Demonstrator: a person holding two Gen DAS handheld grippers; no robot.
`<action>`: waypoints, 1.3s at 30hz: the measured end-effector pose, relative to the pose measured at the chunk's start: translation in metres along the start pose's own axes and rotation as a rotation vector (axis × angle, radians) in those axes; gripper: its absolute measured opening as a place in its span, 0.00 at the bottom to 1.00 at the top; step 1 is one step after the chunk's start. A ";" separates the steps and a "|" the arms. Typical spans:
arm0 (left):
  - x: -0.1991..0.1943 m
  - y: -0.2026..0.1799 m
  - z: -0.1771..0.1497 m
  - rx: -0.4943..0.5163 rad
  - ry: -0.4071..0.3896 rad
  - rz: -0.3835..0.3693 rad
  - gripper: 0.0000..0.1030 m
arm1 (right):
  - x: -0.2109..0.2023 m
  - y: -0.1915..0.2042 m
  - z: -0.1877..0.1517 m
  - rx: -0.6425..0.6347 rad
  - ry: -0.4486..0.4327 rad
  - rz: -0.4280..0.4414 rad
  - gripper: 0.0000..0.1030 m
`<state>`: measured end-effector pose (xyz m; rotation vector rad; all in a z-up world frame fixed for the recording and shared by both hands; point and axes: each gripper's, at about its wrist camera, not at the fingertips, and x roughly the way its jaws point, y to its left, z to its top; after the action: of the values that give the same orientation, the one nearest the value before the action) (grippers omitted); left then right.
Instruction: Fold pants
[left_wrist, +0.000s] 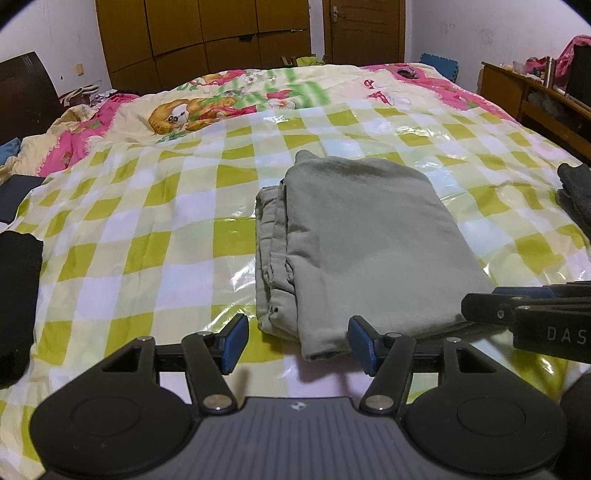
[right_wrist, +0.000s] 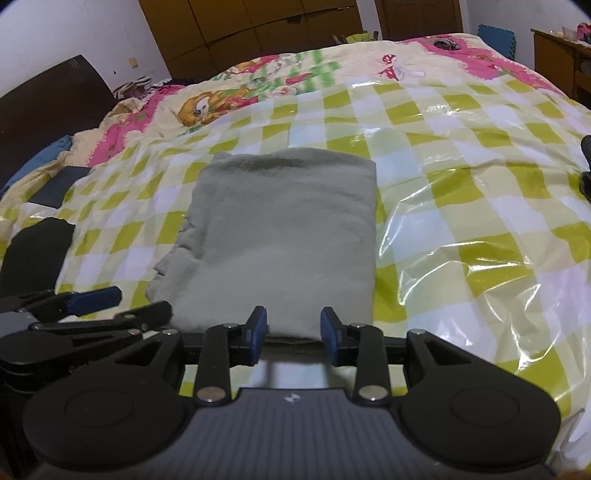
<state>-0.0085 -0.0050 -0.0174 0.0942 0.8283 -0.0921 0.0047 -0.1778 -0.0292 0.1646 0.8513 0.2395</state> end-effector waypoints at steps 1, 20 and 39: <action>-0.002 0.000 -0.001 -0.002 -0.002 0.003 0.74 | -0.001 0.001 -0.001 -0.001 -0.003 0.000 0.33; -0.025 0.003 -0.023 -0.046 -0.003 0.054 1.00 | -0.014 0.008 -0.030 0.009 0.020 -0.014 0.38; -0.029 -0.013 -0.032 0.033 0.019 0.132 1.00 | -0.014 0.011 -0.041 0.018 0.039 0.017 0.39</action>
<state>-0.0526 -0.0127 -0.0184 0.1809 0.8374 0.0194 -0.0374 -0.1688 -0.0430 0.1843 0.8911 0.2517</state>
